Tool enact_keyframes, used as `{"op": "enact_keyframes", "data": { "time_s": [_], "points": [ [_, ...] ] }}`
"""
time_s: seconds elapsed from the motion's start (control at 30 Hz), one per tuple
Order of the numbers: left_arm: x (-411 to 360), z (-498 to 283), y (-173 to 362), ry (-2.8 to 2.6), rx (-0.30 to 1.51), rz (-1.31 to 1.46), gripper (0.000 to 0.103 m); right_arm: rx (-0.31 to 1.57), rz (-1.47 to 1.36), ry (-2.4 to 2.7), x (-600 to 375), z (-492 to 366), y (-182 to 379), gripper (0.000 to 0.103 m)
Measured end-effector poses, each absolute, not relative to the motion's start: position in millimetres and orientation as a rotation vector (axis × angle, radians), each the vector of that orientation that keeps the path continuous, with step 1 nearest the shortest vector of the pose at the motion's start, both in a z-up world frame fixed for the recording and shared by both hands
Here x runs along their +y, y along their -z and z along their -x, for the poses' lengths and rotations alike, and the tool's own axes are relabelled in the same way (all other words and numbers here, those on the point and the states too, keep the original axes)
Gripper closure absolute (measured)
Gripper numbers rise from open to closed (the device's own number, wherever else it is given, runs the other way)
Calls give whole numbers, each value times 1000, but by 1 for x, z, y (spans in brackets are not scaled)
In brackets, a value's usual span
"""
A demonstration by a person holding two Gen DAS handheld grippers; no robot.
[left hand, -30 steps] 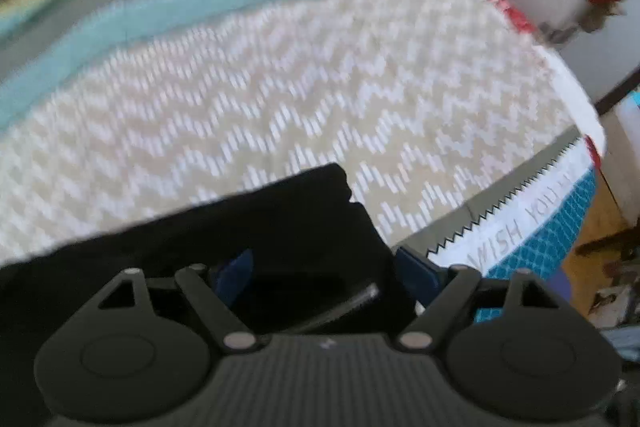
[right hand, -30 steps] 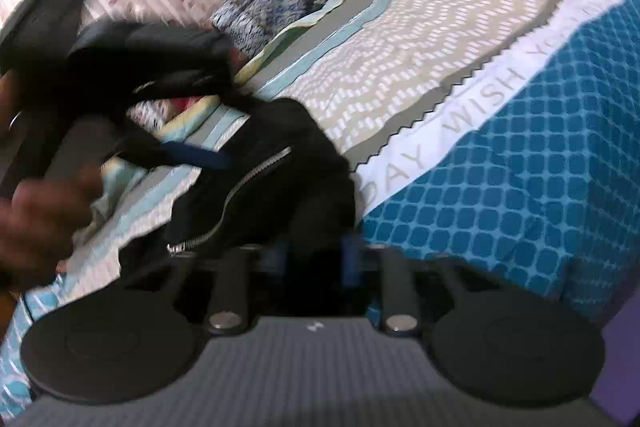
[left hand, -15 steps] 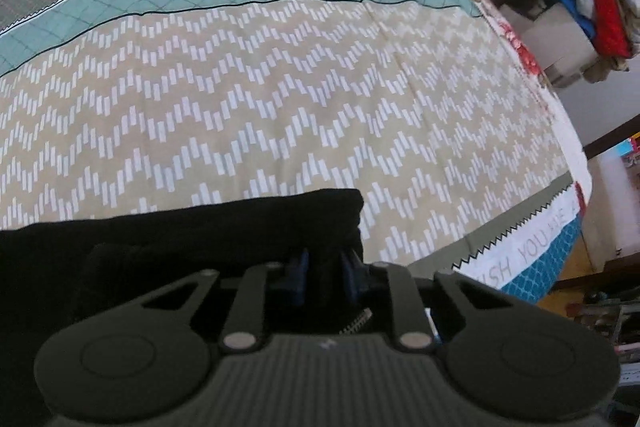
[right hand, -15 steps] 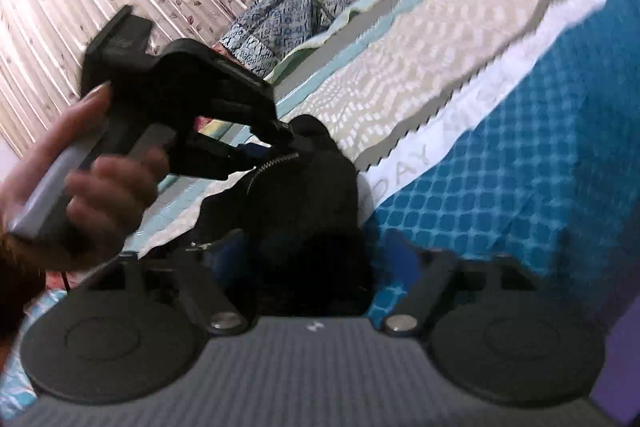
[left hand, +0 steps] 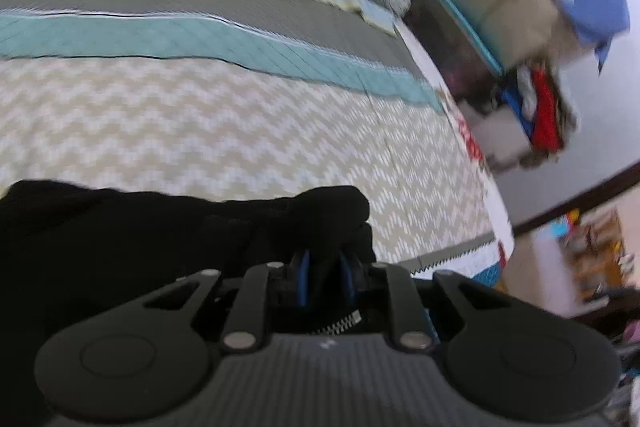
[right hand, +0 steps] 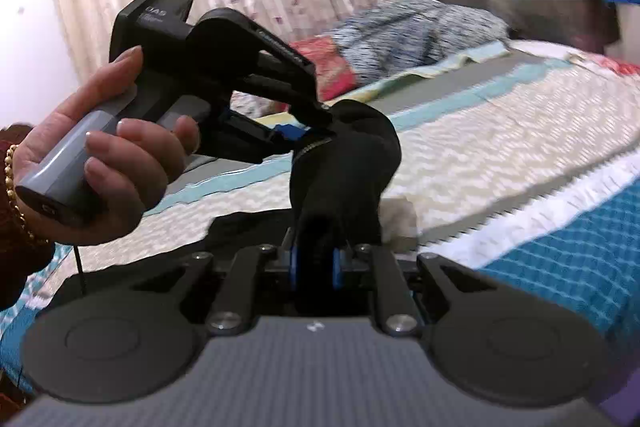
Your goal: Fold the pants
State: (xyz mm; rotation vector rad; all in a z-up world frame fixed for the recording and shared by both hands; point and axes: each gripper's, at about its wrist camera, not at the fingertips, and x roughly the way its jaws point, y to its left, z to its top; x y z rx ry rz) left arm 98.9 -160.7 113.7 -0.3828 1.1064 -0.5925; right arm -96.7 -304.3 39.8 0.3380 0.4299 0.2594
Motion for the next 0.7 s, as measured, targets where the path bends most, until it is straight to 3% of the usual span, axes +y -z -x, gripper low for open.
{"op": "enact_keyframes", "data": {
  "time_s": [0.27, 0.57, 0.63, 0.7],
  "points": [
    [-50, -78, -116, 503, 1003, 530, 88, 442, -199, -409, -236, 88, -56, 85],
    [52, -63, -57, 303, 1036, 644, 88, 576, -51, -554, -155, 73, -34, 85],
    [63, -64, -38, 249, 1069, 638, 80, 640, -18, -585, -138, 66, -21, 76],
    [73, -65, -23, 159, 1104, 626, 77, 719, 0, -628, -126, 67, -11, 51]
  ]
}}
